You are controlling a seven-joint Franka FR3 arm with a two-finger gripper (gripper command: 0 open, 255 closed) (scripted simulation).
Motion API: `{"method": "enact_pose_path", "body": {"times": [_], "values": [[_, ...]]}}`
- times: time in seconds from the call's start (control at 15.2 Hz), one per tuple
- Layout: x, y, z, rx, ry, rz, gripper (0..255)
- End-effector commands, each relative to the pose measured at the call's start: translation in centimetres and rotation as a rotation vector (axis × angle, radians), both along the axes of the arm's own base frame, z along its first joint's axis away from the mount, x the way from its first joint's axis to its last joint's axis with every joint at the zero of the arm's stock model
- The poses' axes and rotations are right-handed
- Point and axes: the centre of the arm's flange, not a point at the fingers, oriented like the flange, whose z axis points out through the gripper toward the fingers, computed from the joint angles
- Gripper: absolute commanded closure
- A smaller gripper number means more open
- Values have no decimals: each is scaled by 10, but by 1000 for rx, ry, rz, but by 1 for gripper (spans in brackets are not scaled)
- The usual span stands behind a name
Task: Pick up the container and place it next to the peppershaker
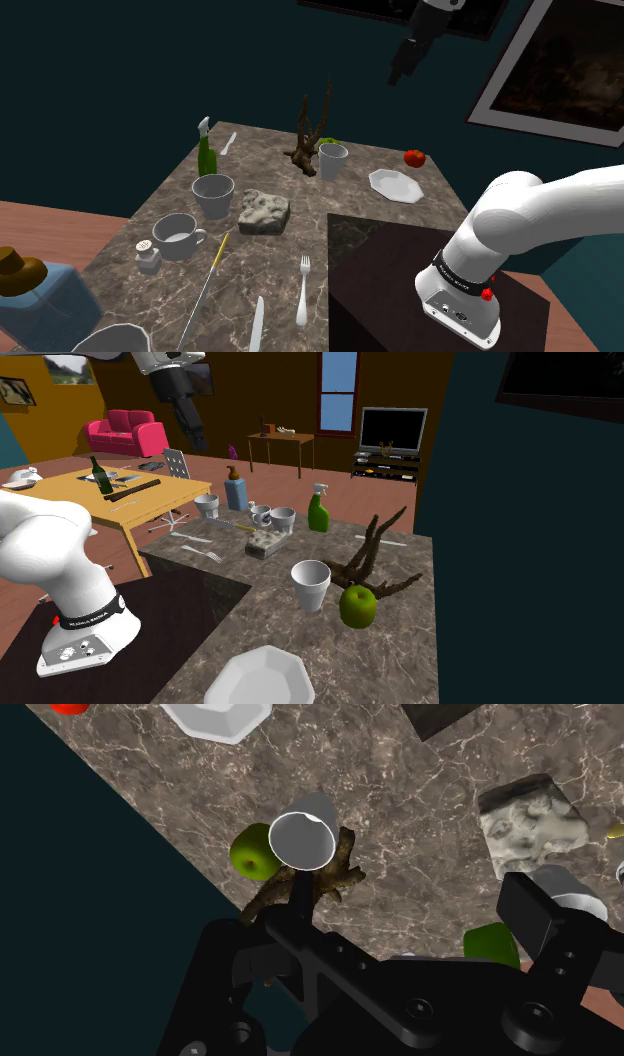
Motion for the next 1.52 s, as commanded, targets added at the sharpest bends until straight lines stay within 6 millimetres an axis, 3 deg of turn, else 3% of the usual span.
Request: {"method": "enact_pose_path", "body": {"times": [0.0,1.45], "values": [[0,0,0,0,0,0,0],[166,-71,-236,76,84,74,0]]}}
